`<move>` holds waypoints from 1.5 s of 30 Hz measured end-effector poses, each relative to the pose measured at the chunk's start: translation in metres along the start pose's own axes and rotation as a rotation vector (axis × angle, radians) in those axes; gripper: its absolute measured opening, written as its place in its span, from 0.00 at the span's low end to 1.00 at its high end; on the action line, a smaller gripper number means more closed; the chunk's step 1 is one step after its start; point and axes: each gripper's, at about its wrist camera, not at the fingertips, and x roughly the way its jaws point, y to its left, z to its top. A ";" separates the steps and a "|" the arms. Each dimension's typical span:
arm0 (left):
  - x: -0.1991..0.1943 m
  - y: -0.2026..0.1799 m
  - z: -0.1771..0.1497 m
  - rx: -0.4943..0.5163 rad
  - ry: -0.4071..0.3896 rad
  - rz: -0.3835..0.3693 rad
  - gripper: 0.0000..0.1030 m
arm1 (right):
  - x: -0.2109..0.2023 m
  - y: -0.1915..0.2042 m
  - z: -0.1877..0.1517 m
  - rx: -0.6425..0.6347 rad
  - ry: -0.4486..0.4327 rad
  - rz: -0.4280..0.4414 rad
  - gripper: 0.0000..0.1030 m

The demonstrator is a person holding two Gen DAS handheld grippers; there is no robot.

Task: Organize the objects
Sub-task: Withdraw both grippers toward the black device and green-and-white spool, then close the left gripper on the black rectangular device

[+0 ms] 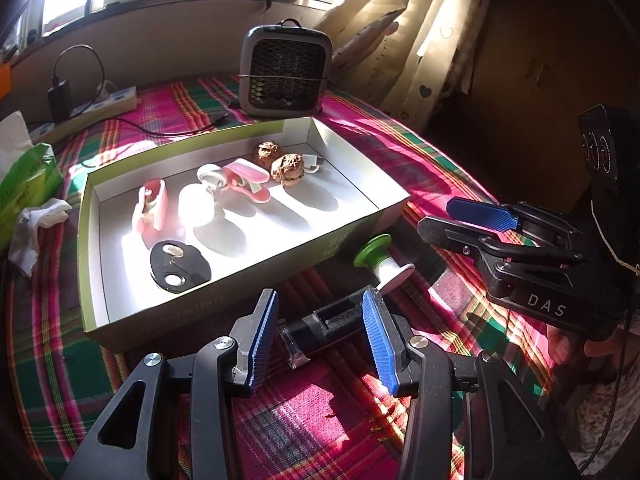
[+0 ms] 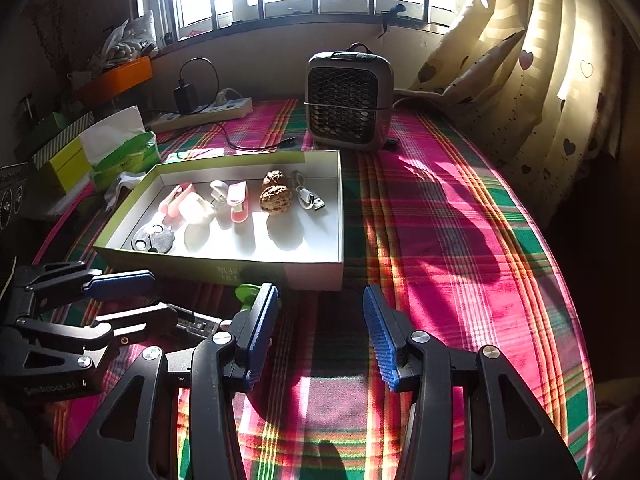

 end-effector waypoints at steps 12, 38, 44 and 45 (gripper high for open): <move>0.012 0.002 -0.006 -0.040 0.069 -0.045 0.41 | 0.003 -0.004 -0.001 0.008 0.005 0.003 0.45; 0.017 -0.003 -0.005 -0.009 0.065 0.091 0.24 | 0.004 0.003 -0.005 -0.003 0.022 0.020 0.45; 0.013 -0.002 -0.010 -0.030 0.060 0.100 0.24 | 0.003 0.007 -0.005 -0.011 0.021 0.026 0.45; 0.012 -0.002 -0.012 -0.032 0.058 0.099 0.24 | 0.003 0.008 -0.005 -0.011 0.021 0.028 0.45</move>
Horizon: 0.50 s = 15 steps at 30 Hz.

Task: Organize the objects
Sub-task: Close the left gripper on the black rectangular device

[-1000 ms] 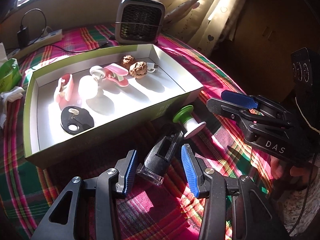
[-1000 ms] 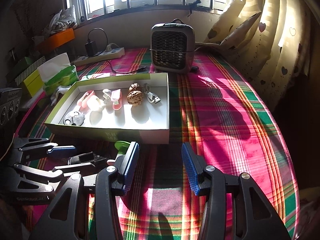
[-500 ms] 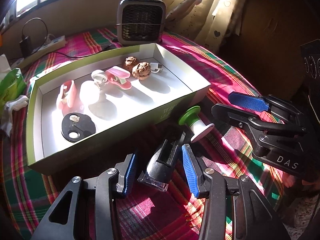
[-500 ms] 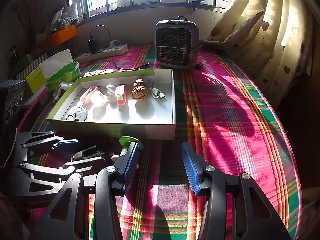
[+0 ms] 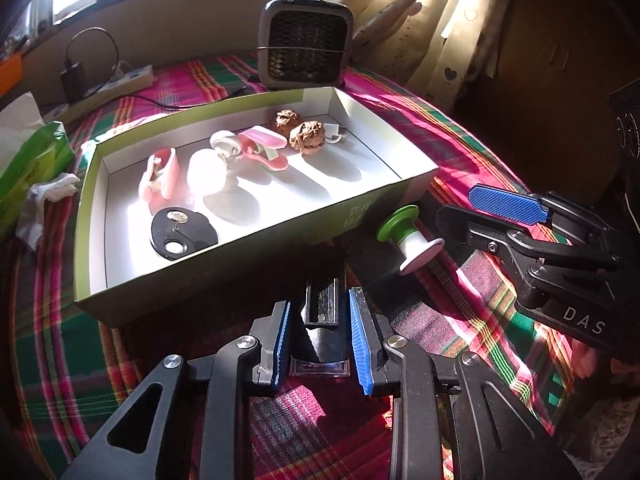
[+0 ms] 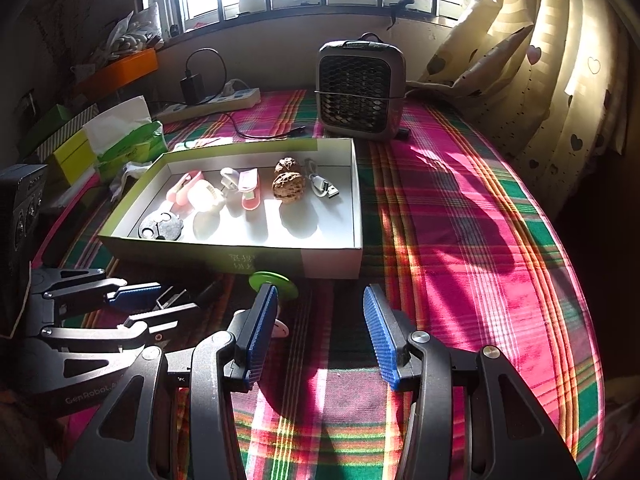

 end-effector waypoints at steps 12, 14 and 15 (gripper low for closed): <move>-0.018 0.018 -0.021 -0.072 -0.021 0.019 0.24 | 0.008 0.018 -0.002 -0.017 0.014 0.057 0.48; -0.020 0.021 -0.023 -0.082 -0.023 0.021 0.24 | 0.010 0.022 -0.003 -0.026 0.021 0.063 0.48; -0.020 0.022 -0.023 -0.085 -0.024 0.023 0.24 | 0.011 0.023 -0.004 -0.028 0.024 0.065 0.48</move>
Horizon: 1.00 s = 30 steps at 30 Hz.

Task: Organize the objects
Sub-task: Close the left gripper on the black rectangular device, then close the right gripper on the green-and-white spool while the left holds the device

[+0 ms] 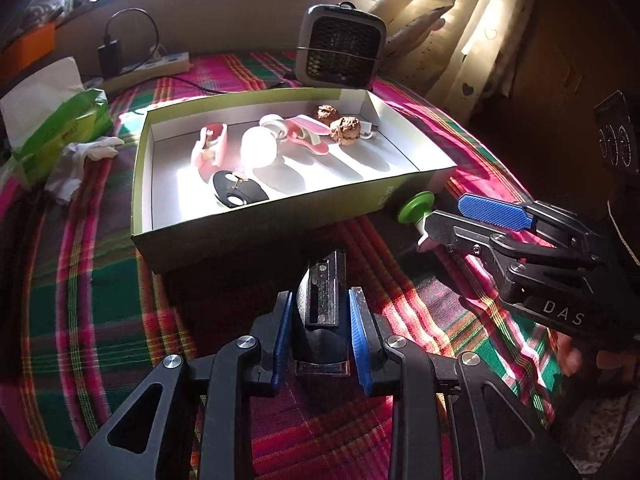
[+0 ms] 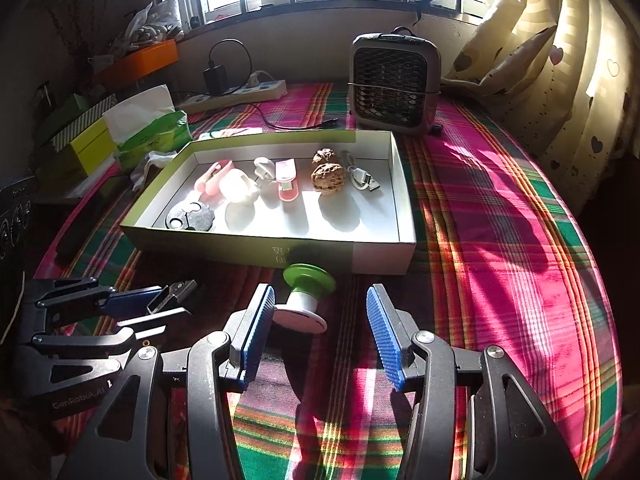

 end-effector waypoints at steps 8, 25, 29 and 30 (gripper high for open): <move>-0.001 0.004 -0.002 -0.017 -0.009 -0.011 0.24 | 0.011 0.005 0.000 0.002 0.020 -0.001 0.48; -0.002 0.006 -0.002 -0.023 -0.016 -0.017 0.24 | 0.026 0.005 -0.002 -0.005 0.057 -0.027 0.48; -0.003 0.006 -0.002 -0.026 -0.016 -0.016 0.24 | 0.026 0.005 -0.002 -0.004 0.057 -0.026 0.48; -0.003 0.006 -0.002 -0.026 -0.016 -0.016 0.24 | 0.026 0.005 -0.002 -0.003 0.056 -0.026 0.48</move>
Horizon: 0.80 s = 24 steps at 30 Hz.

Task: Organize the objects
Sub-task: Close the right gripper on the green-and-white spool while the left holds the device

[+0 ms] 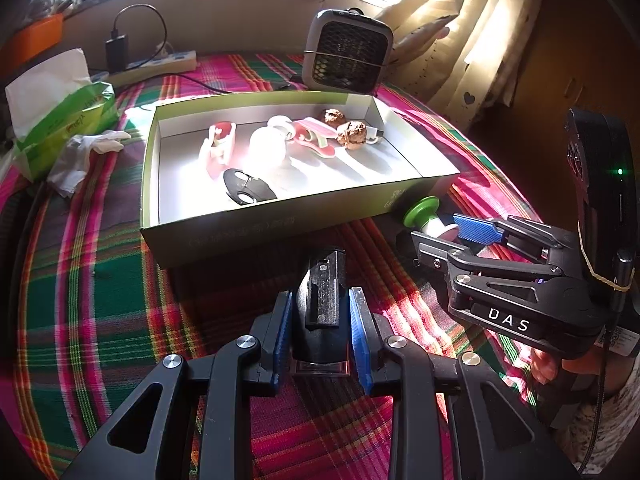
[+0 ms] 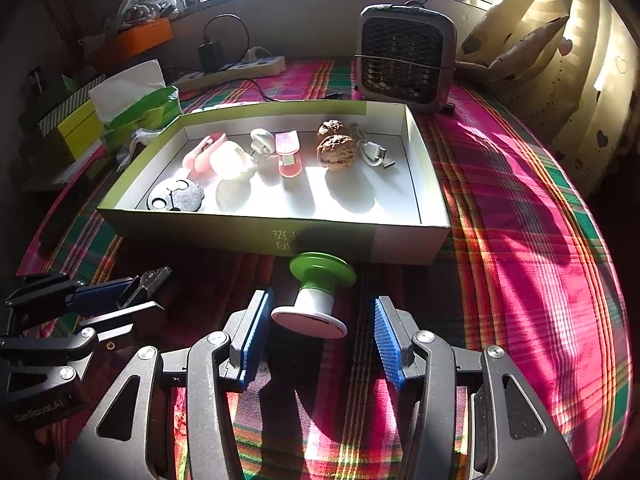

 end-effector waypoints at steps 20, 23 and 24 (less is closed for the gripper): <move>0.000 0.000 0.000 0.000 0.000 0.007 0.24 | -0.001 -0.002 -0.001 0.005 -0.006 0.002 0.34; 0.000 0.000 0.000 0.001 -0.001 0.007 0.24 | -0.002 -0.002 -0.001 0.005 -0.006 0.002 0.34; 0.000 0.000 0.000 0.000 -0.001 0.006 0.24 | -0.002 -0.002 -0.001 0.005 -0.006 0.002 0.34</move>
